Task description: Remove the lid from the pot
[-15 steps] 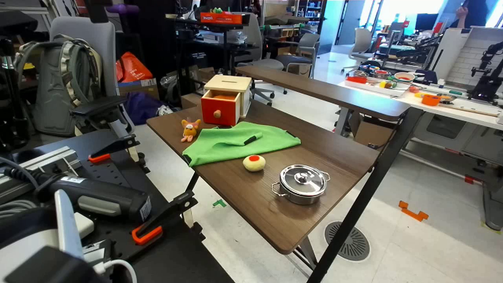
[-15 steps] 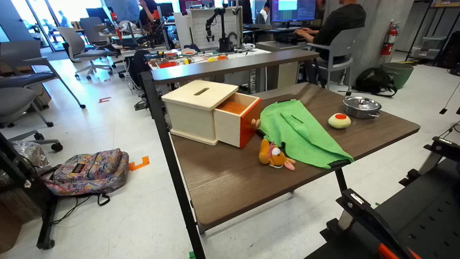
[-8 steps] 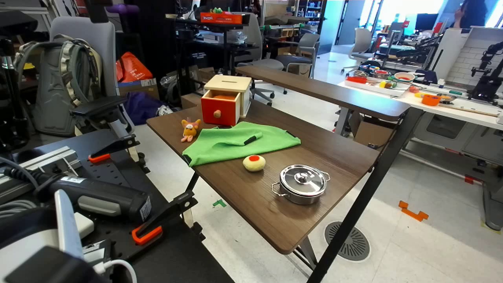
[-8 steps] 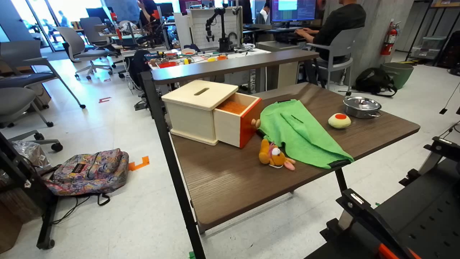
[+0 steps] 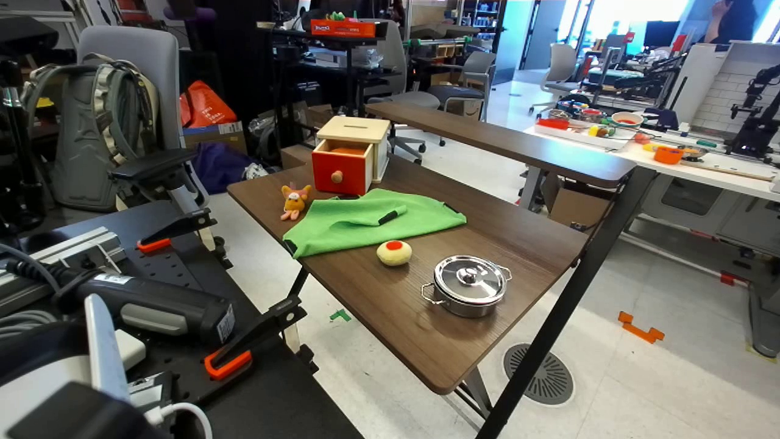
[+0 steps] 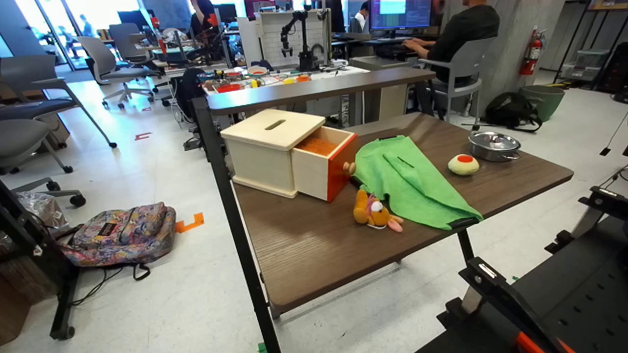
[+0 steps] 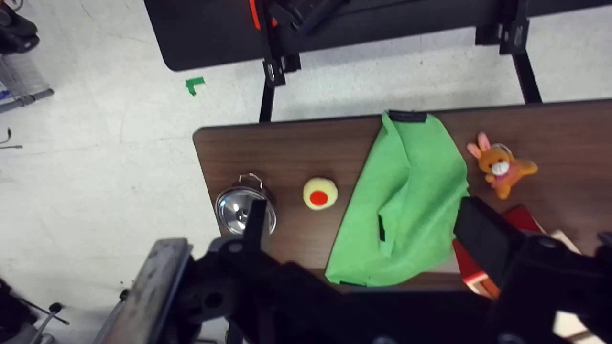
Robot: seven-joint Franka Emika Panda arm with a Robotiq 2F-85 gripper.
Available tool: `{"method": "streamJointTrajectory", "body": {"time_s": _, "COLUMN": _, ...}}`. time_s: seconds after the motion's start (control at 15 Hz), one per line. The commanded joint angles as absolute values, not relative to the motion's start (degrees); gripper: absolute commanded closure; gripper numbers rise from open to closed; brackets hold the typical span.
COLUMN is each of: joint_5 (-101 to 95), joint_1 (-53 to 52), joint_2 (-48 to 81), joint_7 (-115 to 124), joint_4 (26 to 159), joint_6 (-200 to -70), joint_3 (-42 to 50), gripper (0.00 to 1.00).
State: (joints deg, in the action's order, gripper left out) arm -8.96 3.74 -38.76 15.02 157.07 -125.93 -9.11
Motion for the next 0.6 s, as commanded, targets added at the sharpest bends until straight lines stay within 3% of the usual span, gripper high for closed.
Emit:
{"method": "streamJointTrajectory", "body": {"time_s": 0.0, "joint_5": -7.4, "joint_1": 4.5, "joint_2": -28.2, "joint_7": 15.9, "joint_4": 150.0, "joint_6": -133.4, "joint_3": -6.8, "gripper": 0.0}}
{"method": "streamJointTrajectory", "body": {"time_s": 0.53, "joint_5": -5.0, "joint_1": 6.1, "joint_2": -2.2, "joint_7": 12.9, "joint_4": 134.5, "joint_6": -136.6, "joint_3": 1.4, "gripper": 0.0}}
